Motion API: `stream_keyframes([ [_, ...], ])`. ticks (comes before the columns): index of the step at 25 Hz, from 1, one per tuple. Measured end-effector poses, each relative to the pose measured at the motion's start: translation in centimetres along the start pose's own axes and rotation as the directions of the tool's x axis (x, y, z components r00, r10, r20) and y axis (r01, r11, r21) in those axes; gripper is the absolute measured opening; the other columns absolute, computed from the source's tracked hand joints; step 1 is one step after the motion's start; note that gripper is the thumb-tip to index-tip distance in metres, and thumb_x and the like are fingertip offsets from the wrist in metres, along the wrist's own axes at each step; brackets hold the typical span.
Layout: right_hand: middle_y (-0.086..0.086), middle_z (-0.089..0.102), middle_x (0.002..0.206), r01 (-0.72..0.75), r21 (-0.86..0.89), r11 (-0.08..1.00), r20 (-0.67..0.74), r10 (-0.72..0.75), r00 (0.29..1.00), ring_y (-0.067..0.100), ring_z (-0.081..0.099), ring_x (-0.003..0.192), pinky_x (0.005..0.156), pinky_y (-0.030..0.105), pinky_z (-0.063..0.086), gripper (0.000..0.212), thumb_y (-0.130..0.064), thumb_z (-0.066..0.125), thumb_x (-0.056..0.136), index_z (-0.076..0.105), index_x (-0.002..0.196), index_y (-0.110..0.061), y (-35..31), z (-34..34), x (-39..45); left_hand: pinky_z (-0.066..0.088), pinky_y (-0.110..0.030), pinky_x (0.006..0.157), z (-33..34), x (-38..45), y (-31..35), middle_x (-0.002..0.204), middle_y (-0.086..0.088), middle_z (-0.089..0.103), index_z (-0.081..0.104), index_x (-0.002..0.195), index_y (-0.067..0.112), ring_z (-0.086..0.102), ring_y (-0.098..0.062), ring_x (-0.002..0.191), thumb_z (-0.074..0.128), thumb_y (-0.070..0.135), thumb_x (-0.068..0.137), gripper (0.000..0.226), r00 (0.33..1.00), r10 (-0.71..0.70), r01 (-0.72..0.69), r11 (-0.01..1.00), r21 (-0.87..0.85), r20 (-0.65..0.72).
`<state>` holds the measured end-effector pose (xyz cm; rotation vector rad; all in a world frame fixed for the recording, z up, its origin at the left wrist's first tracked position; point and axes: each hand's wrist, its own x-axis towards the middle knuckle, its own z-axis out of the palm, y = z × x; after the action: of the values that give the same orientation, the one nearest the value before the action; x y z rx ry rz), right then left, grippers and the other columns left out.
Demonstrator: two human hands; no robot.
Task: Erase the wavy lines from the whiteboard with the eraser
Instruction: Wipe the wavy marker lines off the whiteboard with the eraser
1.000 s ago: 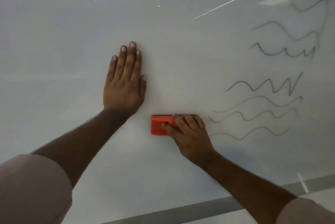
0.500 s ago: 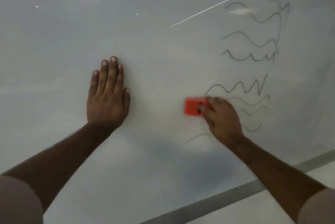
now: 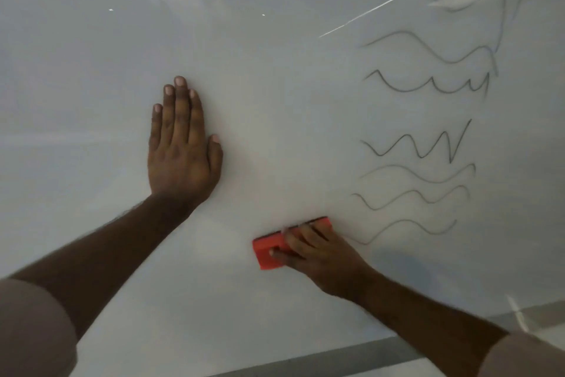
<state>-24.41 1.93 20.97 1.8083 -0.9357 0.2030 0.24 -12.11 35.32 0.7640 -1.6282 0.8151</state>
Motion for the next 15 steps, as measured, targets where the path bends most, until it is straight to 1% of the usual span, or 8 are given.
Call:
stream_keyframes([
  [1, 0.01, 0.056, 0.134, 0.078, -0.011, 0.997, 0.056, -0.077, 0.995, 0.031, 0.056, 0.109, 0.098, 0.046, 0.038, 0.049, -0.014, 0.048, 0.092, 0.05, 0.141, -0.024, -0.1, 0.7, -2.5, 0.007, -0.044, 0.129, 0.1, 0.0, -0.1, 0.167, -0.023, 0.013, 0.014, 0.159, -0.001, 0.003, -0.029, 0.157, 0.032, 0.03, 0.104, 0.065, 0.999, 0.032, -0.032, 0.999, 0.018, 0.005],
  [3, 0.012, 0.054, 0.134, 0.118, -0.044, 0.992, 0.049, -0.116, 0.992, 0.032, 0.055, 0.111, 0.098, 0.048, 0.037, 0.051, -0.012, 0.043, 0.093, 0.046, 0.143, -0.023, 1.7, 1.5, -5.7, 0.009, -0.044, 0.129, 0.1, -0.3, -0.3, 0.167, -0.022, 0.013, 0.015, 0.159, -0.001, 0.004, -0.029, 0.157, 0.03, 0.032, 0.106, 0.064, 0.998, 0.069, -0.069, 0.996, 0.049, 0.0],
  [5, 0.013, 0.054, 0.132, 0.063, -0.063, 0.996, -0.022, -0.065, 0.998, 0.033, 0.053, 0.11, 0.097, 0.049, 0.04, 0.054, -0.009, 0.045, 0.093, 0.046, 0.145, -0.024, 4.4, 1.5, -6.7, 0.009, -0.044, 0.129, 0.3, -0.6, 0.0, 0.167, -0.022, 0.014, 0.016, 0.159, -0.001, 0.007, -0.03, 0.157, 0.031, 0.031, 0.106, 0.064, 0.997, 0.075, -0.074, 0.995, 0.072, -0.012],
  [7, 0.014, 0.057, 0.13, -0.072, -0.089, 0.993, -0.152, 0.058, 0.987, 0.034, 0.055, 0.107, 0.094, 0.048, 0.043, 0.057, -0.012, 0.057, 0.093, 0.046, 0.147, -0.026, 7.9, 0.7, -5.3, 0.009, -0.044, 0.129, 0.4, -0.6, 0.8, 0.166, -0.024, 0.016, 0.017, 0.159, -0.001, 0.01, -0.033, 0.157, 0.032, 0.028, 0.104, 0.064, 0.999, 0.048, -0.046, 0.996, 0.071, -0.021],
  [9, 0.014, 0.058, 0.13, -0.249, -0.062, 0.967, -0.308, 0.219, 0.926, 0.033, 0.055, 0.105, 0.093, 0.045, 0.041, 0.051, -0.025, 0.062, 0.097, 0.048, 0.146, -0.029, 11.7, -0.6, -2.2, 0.009, -0.046, 0.129, 0.5, -0.3, 2.1, 0.165, -0.027, 0.016, 0.016, 0.158, -0.003, 0.011, -0.037, 0.156, 0.037, 0.021, 0.098, 0.068, 1.0, -0.012, 0.012, 0.999, 0.051, -0.01],
  [11, 0.013, 0.058, 0.132, -0.371, -0.014, 0.929, -0.409, 0.333, 0.85, 0.032, 0.053, 0.106, 0.091, 0.044, 0.039, 0.044, -0.034, 0.058, 0.101, 0.049, 0.144, -0.031, 14.4, -1.8, 1.2, 0.01, -0.048, 0.128, 0.4, 0.0, 3.7, 0.165, -0.029, 0.015, 0.017, 0.157, -0.005, 0.011, -0.04, 0.155, 0.043, 0.017, 0.091, 0.074, 0.998, -0.066, 0.066, 0.997, 0.039, 0.007],
  [14, 0.012, 0.057, 0.134, -0.501, 0.121, 0.857, -0.464, 0.495, 0.735, 0.032, 0.049, 0.107, 0.091, 0.044, 0.036, 0.042, -0.035, 0.053, 0.103, 0.049, 0.144, -0.031, 14.8, -2.2, 5.1, 0.011, -0.049, 0.128, 0.3, 0.7, 5.2, 0.165, -0.03, 0.014, 0.016, 0.157, -0.006, 0.011, -0.041, 0.155, 0.046, 0.017, 0.089, 0.078, 0.996, -0.083, 0.081, 0.996, 0.043, 0.033],
  [15, 0.011, 0.057, 0.134, -0.51, 0.161, 0.845, -0.467, 0.52, 0.715, 0.032, 0.049, 0.107, 0.091, 0.044, 0.036, 0.042, -0.034, 0.054, 0.102, 0.049, 0.144, -0.031, 14.3, -2.1, 5.5, 0.01, -0.049, 0.128, 0.3, 0.9, 5.6, 0.165, -0.03, 0.014, 0.017, 0.157, -0.007, 0.011, -0.041, 0.155, 0.046, 0.018, 0.09, 0.078, 0.997, -0.074, 0.072, 0.996, 0.049, 0.038],
])
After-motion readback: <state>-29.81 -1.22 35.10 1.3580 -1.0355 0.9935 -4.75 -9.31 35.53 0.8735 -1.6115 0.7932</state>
